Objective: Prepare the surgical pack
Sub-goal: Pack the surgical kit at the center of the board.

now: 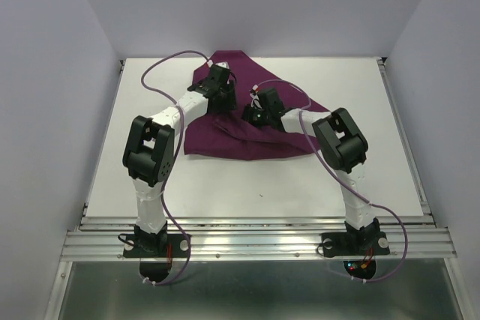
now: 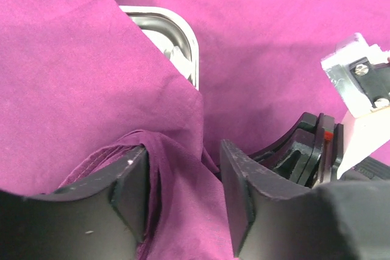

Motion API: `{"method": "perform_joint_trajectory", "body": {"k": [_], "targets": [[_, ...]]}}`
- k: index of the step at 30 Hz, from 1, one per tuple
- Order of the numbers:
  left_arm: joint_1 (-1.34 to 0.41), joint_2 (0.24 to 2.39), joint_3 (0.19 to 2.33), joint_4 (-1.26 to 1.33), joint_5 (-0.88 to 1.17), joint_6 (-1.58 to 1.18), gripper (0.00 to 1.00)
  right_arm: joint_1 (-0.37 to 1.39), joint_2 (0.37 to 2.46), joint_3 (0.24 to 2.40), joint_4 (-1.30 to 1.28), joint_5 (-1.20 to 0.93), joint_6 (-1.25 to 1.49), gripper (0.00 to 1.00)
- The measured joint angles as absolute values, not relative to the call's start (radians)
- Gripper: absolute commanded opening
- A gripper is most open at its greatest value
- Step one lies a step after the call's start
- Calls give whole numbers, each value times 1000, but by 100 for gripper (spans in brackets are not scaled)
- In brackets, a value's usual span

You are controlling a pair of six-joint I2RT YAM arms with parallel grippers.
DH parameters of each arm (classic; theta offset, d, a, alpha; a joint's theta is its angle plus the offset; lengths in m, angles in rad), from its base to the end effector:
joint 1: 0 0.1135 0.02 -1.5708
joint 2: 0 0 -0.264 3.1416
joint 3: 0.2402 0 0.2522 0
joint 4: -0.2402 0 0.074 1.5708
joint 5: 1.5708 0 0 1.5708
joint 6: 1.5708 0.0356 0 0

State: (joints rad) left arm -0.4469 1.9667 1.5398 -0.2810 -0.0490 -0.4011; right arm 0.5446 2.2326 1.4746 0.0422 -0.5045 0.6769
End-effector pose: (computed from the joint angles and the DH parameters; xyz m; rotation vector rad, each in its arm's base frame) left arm 0.4091 -0.1941 0.2390 0.0268 2.3078 -0.3856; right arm 0.4023 0.2638 0.1279 -0.1259 2.4788 1.1645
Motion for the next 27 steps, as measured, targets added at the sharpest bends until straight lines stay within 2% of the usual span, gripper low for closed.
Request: {"method": "perform_joint_trajectory", "body": {"k": [17, 23, 27], "targets": [[-448, 1865, 1536, -270, -89, -402, 58, 545, 2222, 1460, 41, -495, 677, 1], [-448, 1854, 1535, -268, -107, -404, 51, 545, 2219, 1456, 41, -493, 677, 1], [-447, 1822, 1535, -273, -146, -406, 51, 545, 2218, 1456, 41, -493, 677, 1]]}}
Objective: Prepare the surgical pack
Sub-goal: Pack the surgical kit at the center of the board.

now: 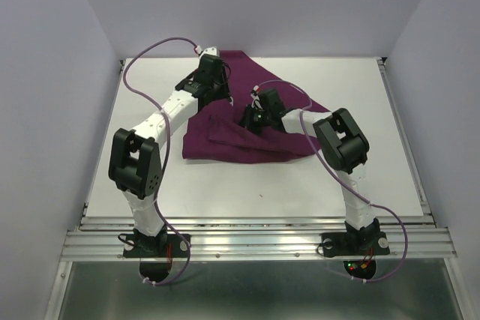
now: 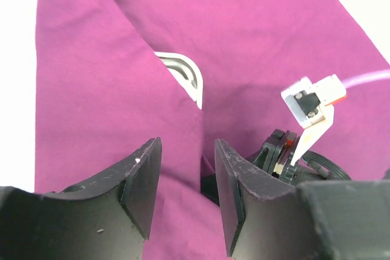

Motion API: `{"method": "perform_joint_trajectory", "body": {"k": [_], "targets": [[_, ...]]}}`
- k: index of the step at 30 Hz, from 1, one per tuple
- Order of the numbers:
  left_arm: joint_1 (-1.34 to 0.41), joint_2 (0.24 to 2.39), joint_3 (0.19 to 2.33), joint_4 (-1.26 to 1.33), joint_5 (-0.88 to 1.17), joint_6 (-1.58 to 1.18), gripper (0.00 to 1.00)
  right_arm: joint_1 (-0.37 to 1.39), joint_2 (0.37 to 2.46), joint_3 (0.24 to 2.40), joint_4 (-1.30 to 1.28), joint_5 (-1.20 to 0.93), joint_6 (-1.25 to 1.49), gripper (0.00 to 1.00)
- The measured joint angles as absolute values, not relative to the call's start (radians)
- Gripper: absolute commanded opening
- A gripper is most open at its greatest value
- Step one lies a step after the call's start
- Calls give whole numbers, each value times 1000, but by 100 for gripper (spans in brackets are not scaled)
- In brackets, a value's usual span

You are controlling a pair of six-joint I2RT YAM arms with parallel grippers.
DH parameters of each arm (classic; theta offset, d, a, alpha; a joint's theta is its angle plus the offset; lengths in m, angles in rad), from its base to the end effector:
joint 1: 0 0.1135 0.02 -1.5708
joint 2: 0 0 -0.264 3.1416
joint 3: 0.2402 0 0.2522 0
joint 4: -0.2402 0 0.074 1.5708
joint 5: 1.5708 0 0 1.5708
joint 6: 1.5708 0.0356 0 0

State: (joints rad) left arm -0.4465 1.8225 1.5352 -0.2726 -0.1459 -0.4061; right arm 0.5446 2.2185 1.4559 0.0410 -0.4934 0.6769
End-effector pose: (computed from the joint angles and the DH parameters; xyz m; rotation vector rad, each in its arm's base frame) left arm 0.3903 -0.1811 0.2993 -0.0433 2.1435 -0.3477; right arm 0.3992 0.2615 0.1286 -0.1173 2.4837 1.1502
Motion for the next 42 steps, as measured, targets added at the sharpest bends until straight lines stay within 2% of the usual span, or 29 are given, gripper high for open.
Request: {"method": "perform_joint_trajectory", "body": {"k": [5, 11, 13, 14, 18, 21, 23, 26, 31, 34, 38, 39, 40, 41, 42], "targets": [[-440, 1753, 1531, -287, -212, -419, 50, 545, 2218, 1456, 41, -493, 677, 1], [-424, 1643, 1496, -300, -249, -443, 40, 545, 2218, 1456, 41, -493, 677, 1], [-418, 1603, 1467, -311, -252, -457, 40, 545, 2218, 1456, 41, -493, 677, 1], [-417, 1583, 1445, -318, -252, -466, 41, 545, 2218, 1456, 41, -493, 677, 1], [-408, 1517, 1324, -339, -244, -490, 54, 545, 2218, 1456, 41, -494, 677, 1], [-392, 1494, 1234, -347, -229, -495, 58, 545, 2218, 1456, 41, -494, 677, 1], [-367, 1497, 1190, -365, -213, -495, 67, 545, 2218, 1456, 41, -495, 677, 1], [-333, 1523, 1178, -385, -198, -487, 71, 545, 2218, 1456, 41, -495, 677, 1], [-318, 1559, 1166, -386, -176, -479, 71, 545, 2218, 1456, 41, -495, 677, 1], [-319, 1583, 1153, -384, -165, -476, 67, 545, 2218, 1456, 41, -496, 677, 1], [-319, 1631, 1145, -384, -155, -470, 48, 545, 2218, 1456, 41, -496, 677, 1], [-319, 1641, 1145, -384, -154, -468, 37, 545, 2218, 1456, 41, -496, 677, 1], [-319, 1646, 1145, -384, -151, -468, 31, 545, 2218, 1456, 41, -496, 677, 1], [-319, 1652, 1145, -384, -149, -469, 14, 545, 2218, 1456, 41, -496, 677, 1], [-319, 1654, 1145, -384, -146, -466, 8, 545, 2218, 1456, 41, -496, 677, 1]]}}
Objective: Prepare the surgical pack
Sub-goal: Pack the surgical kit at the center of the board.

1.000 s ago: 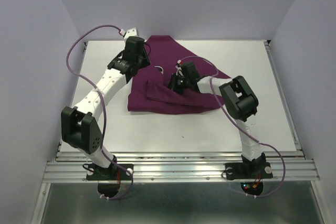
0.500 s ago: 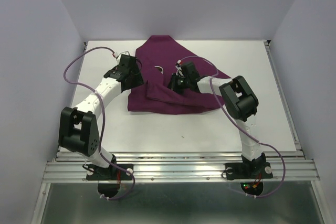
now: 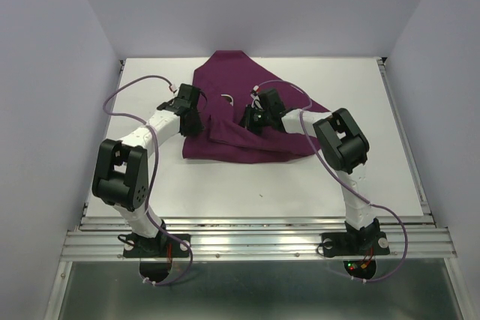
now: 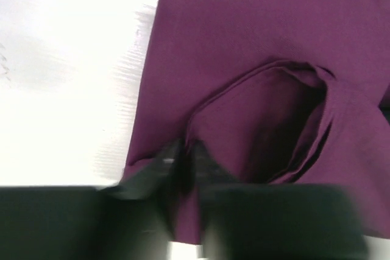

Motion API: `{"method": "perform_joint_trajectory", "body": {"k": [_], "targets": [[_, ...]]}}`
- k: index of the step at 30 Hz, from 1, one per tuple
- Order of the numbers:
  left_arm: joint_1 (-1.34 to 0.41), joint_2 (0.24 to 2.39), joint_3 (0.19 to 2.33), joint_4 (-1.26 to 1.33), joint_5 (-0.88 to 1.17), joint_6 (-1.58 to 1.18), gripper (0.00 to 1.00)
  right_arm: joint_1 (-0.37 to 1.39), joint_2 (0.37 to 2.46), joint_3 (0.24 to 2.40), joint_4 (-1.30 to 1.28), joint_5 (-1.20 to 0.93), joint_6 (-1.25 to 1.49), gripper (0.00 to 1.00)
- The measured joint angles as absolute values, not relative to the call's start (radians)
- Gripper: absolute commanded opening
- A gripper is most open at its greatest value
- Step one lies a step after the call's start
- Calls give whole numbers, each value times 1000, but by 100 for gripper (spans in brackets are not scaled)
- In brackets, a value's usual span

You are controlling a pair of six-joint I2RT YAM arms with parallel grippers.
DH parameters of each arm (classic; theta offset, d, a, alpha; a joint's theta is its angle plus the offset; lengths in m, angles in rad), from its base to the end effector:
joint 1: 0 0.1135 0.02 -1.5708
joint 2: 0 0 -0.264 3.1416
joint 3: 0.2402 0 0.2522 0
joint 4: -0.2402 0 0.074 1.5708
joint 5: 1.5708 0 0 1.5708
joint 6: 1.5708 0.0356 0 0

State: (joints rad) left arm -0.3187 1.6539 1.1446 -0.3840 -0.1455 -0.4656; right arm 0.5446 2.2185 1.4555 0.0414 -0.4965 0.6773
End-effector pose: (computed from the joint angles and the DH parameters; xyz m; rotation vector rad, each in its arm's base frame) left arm 0.3373 -0.1059 0.2244 -0.2432 2.4461 -0.1654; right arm 0.3991 0.2615 0.1285 -0.1187 2.4842 1.1538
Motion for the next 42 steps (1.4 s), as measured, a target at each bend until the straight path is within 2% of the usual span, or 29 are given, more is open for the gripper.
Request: {"method": "perform_joint_trajectory", "body": {"k": [1, 2, 23, 24, 25, 28, 29, 34, 37, 42], "targets": [[-319, 1654, 1145, -384, -142, -468, 1, 545, 2218, 1456, 41, -496, 677, 1], [-319, 1654, 1145, -384, -141, -466, 0, 545, 2218, 1456, 41, -496, 677, 1], [-321, 1734, 1209, -385, -140, -453, 0, 545, 2218, 1456, 41, -493, 677, 2], [-321, 1742, 1209, -385, -140, -453, 0, 545, 2218, 1455, 41, -492, 677, 3], [-321, 1745, 1209, -385, -140, -453, 0, 545, 2216, 1453, 41, -489, 676, 11], [-321, 1746, 1209, -383, -139, -453, 0, 545, 2191, 1431, 30, -465, 670, 24], [-321, 1746, 1209, -382, -139, -453, 0, 545, 2177, 1419, 23, -446, 661, 34], [-321, 1746, 1209, -379, -140, -453, 0, 545, 2083, 1348, -33, -362, 619, 52], [-321, 1746, 1209, -377, -139, -453, 0, 538, 2006, 1295, -74, -298, 590, 60], [-321, 1746, 1209, -374, -139, -453, 0, 535, 1864, 1225, -137, -185, 542, 61]]}}
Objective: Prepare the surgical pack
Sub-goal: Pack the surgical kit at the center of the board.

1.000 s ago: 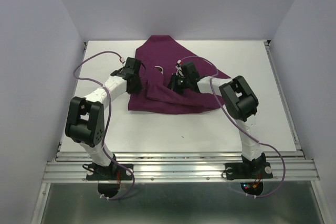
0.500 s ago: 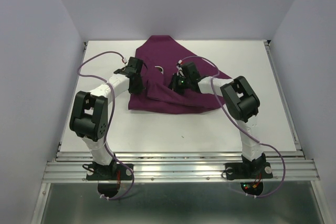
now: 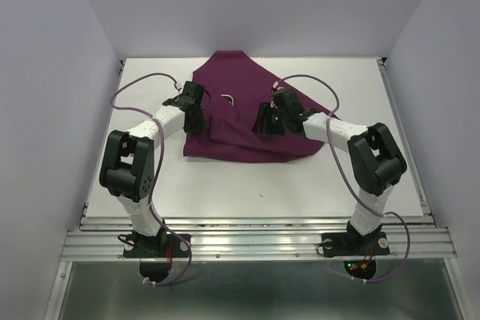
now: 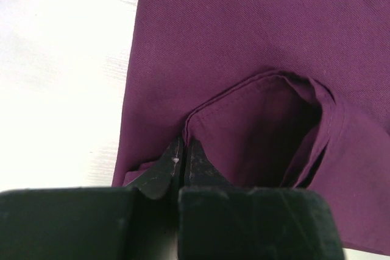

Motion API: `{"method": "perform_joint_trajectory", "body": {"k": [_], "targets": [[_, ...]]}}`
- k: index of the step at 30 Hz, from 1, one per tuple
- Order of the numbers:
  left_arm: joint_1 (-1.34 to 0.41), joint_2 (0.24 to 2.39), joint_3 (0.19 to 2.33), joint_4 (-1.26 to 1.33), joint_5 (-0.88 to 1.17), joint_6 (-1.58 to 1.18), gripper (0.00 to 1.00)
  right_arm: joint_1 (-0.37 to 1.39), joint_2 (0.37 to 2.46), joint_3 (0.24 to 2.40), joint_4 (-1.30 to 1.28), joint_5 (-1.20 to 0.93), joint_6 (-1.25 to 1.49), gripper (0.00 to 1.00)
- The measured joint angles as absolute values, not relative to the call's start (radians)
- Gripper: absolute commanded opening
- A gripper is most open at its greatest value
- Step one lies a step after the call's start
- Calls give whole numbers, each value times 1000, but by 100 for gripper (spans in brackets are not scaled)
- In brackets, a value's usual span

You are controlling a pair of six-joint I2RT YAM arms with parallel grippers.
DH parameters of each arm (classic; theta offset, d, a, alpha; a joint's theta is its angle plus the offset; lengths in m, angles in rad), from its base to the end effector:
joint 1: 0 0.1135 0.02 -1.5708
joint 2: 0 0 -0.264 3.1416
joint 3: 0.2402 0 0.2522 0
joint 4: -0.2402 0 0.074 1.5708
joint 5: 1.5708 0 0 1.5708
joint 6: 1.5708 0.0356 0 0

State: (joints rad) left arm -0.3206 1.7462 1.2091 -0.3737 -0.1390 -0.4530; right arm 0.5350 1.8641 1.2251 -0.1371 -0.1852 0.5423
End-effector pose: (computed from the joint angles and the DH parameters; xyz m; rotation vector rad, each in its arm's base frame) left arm 0.3567 -0.1133 0.2134 -0.2226 2.4661 -0.1603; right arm 0.3464 0.2129 0.1919 -0.0866 2.4534 0.7236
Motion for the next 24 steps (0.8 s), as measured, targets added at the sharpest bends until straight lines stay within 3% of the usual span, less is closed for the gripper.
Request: {"method": "perform_joint_trajectory", "body": {"k": [7, 9, 10, 13, 17, 24], "targets": [[-321, 1746, 1209, -368, -138, -453, 0, 534, 1669, 1150, -168, -86, 503, 62], [-321, 1746, 1209, -366, -135, -453, 0, 535, 1607, 1106, -171, -77, 493, 58], [-321, 1746, 1209, -366, -135, -453, 0, 540, 1580, 1085, -176, -77, 490, 55], [-321, 1746, 1209, -365, -133, -453, 0, 585, 1519, 1030, -182, -68, 484, 30], [-321, 1746, 1209, -364, -132, -453, 0, 728, 1538, 1017, -190, -63, 474, 14], [-321, 1746, 1209, -363, -130, -453, 0, 791, 1682, 1018, -195, -56, 495, 10]]}}
